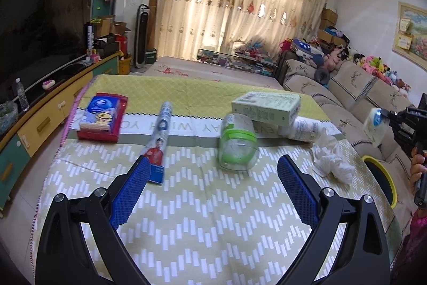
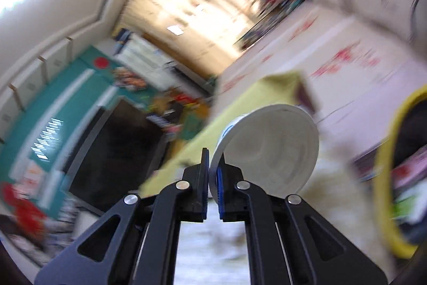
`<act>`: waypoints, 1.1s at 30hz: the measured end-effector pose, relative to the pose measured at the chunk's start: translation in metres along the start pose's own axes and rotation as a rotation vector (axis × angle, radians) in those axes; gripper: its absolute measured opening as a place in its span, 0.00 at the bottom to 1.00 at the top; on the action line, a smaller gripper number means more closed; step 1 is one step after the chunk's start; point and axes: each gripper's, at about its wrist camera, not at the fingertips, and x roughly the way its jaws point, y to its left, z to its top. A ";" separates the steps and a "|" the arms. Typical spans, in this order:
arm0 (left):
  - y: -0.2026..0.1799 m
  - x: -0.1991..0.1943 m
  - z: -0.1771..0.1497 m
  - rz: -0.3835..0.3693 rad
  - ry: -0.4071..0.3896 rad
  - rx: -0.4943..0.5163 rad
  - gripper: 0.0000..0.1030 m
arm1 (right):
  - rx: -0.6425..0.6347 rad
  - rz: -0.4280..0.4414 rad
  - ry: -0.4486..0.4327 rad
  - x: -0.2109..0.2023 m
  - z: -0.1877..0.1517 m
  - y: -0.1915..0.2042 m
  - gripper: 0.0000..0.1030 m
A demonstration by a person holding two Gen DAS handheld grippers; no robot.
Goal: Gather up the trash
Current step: 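Carry the white yogurt cup to the yellow bin and open the right gripper, then lower the left gripper onto the crumpled white tissue and grasp it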
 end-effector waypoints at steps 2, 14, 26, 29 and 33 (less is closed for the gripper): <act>-0.006 0.003 -0.001 -0.011 0.008 0.020 0.92 | -0.072 -0.130 -0.017 -0.019 0.000 -0.014 0.05; -0.088 -0.003 0.010 -0.163 0.078 0.150 0.92 | -0.208 -0.524 0.020 -0.057 -0.009 -0.099 0.05; -0.173 0.012 0.011 -0.253 0.141 0.284 0.92 | -0.192 -0.616 0.074 -0.052 -0.009 -0.128 0.08; -0.189 0.020 0.009 -0.263 0.160 0.310 0.92 | -0.181 -0.625 0.070 -0.056 -0.007 -0.132 0.25; -0.206 0.037 0.007 -0.269 0.194 0.355 0.92 | -0.181 -0.624 0.054 -0.063 -0.007 -0.135 0.31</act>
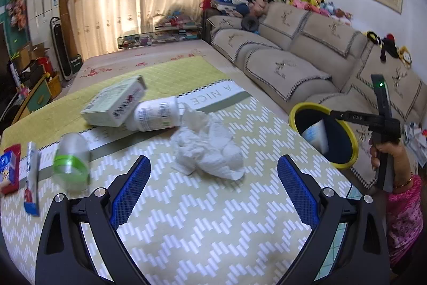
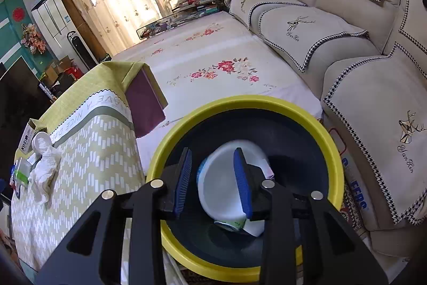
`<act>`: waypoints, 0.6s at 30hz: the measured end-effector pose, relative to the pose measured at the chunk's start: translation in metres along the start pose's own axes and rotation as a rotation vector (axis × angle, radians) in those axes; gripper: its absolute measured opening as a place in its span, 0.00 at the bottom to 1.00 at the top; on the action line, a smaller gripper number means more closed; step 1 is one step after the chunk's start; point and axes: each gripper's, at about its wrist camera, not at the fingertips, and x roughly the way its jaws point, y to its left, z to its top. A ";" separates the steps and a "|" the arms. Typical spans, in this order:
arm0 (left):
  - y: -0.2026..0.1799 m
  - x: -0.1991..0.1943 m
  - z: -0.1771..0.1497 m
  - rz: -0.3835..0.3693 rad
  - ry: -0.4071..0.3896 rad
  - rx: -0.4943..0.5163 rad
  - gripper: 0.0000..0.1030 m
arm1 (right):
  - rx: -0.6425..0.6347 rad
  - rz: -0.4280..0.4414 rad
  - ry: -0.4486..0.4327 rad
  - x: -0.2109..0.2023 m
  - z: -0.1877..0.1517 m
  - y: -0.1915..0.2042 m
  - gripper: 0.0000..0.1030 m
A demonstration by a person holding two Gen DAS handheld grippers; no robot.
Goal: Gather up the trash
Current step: 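Lower the left gripper onto the crumpled white tissue and grasp it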
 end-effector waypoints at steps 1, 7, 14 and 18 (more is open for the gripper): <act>-0.003 0.004 0.001 -0.002 0.007 0.006 0.92 | 0.000 0.007 0.001 0.000 -0.001 -0.001 0.31; -0.011 0.043 0.011 -0.021 0.070 0.023 0.92 | -0.021 0.035 0.010 -0.004 -0.004 0.003 0.36; -0.011 0.087 0.025 0.011 0.138 0.028 0.92 | -0.038 0.055 0.021 -0.005 -0.010 0.009 0.42; -0.008 0.104 0.028 0.030 0.161 0.033 0.92 | -0.036 0.060 0.029 -0.003 -0.013 0.008 0.42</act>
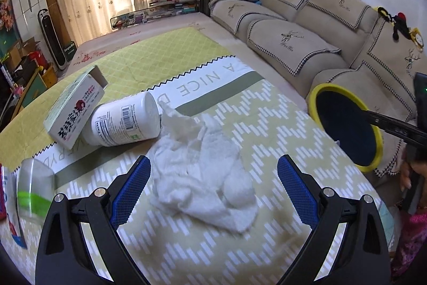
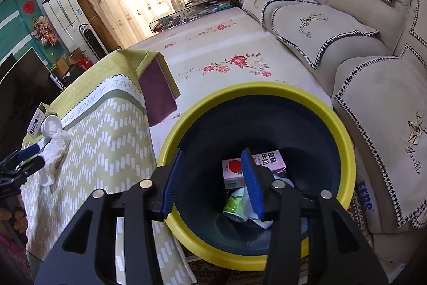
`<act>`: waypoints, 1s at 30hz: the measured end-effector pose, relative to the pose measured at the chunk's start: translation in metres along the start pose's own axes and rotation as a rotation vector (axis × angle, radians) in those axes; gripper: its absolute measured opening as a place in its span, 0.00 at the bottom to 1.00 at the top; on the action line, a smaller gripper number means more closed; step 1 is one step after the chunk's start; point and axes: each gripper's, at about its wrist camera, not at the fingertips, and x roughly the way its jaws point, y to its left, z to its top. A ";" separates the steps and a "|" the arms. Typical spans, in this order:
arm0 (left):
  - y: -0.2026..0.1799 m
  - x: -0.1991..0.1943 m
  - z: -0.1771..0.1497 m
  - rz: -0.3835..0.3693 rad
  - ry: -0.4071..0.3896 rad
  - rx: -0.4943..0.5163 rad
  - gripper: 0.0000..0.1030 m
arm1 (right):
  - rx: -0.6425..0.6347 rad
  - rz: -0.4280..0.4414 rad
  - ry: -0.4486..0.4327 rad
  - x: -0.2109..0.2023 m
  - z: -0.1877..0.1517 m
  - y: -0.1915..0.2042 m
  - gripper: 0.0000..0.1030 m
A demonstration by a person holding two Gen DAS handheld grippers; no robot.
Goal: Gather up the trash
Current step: 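Lower the left gripper onto the crumpled white tissue and grasp it, then carry the white tissue to the yellow bin and open the left gripper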
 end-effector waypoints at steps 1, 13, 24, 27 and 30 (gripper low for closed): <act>0.000 0.004 0.002 0.006 0.007 0.004 0.92 | 0.001 0.001 0.001 0.000 -0.001 0.000 0.42; 0.002 0.039 0.008 0.030 0.079 -0.001 0.69 | 0.015 0.013 0.024 0.009 -0.007 -0.003 0.42; -0.002 0.027 -0.007 0.042 0.083 0.011 0.25 | 0.020 0.026 0.015 0.001 -0.013 -0.004 0.42; -0.015 0.013 -0.011 0.019 0.076 0.036 0.24 | 0.015 0.023 0.005 -0.004 -0.014 -0.003 0.42; -0.034 -0.006 -0.013 -0.009 0.052 0.073 0.24 | 0.017 0.025 -0.005 -0.010 -0.016 -0.005 0.42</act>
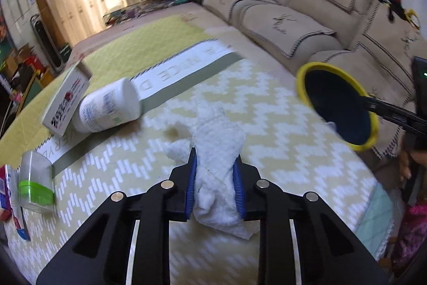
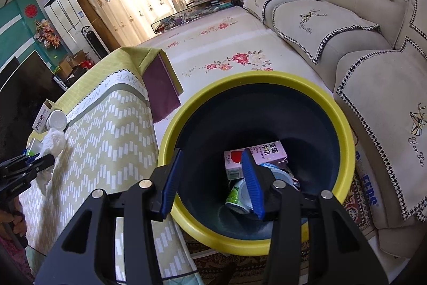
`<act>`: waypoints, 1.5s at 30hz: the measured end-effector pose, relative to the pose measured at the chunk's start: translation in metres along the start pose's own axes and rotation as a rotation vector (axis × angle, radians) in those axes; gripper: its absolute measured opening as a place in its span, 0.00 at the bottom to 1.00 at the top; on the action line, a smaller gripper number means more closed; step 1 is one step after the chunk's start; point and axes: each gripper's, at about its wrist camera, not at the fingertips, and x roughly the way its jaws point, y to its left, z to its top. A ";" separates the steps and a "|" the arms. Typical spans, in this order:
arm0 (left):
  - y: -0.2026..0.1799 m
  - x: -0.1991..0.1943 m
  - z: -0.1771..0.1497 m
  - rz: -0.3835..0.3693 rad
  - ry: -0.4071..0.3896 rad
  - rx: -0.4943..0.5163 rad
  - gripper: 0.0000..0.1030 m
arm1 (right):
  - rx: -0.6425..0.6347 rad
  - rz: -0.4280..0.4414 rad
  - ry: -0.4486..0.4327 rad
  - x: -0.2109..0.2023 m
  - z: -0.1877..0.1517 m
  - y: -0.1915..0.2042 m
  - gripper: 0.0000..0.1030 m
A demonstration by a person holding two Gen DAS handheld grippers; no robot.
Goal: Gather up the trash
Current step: 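Carry the white tissue to the yellow bin and open the left gripper, then move the right gripper back over the table toward the green-white box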
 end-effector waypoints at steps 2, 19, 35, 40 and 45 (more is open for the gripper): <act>-0.016 -0.014 0.004 -0.018 -0.022 0.027 0.24 | 0.001 -0.004 -0.012 -0.006 -0.002 -0.003 0.43; -0.186 -0.033 0.065 -0.176 -0.073 0.277 0.24 | 0.132 -0.111 -0.100 -0.068 -0.037 -0.079 0.50; -0.261 0.076 0.119 -0.167 0.037 0.328 0.27 | 0.241 -0.132 -0.080 -0.073 -0.059 -0.129 0.51; -0.254 0.080 0.119 -0.146 0.019 0.303 0.63 | 0.226 -0.136 -0.080 -0.072 -0.055 -0.122 0.51; -0.231 0.046 0.110 -0.136 -0.045 0.277 0.83 | 0.203 -0.136 -0.081 -0.072 -0.054 -0.112 0.52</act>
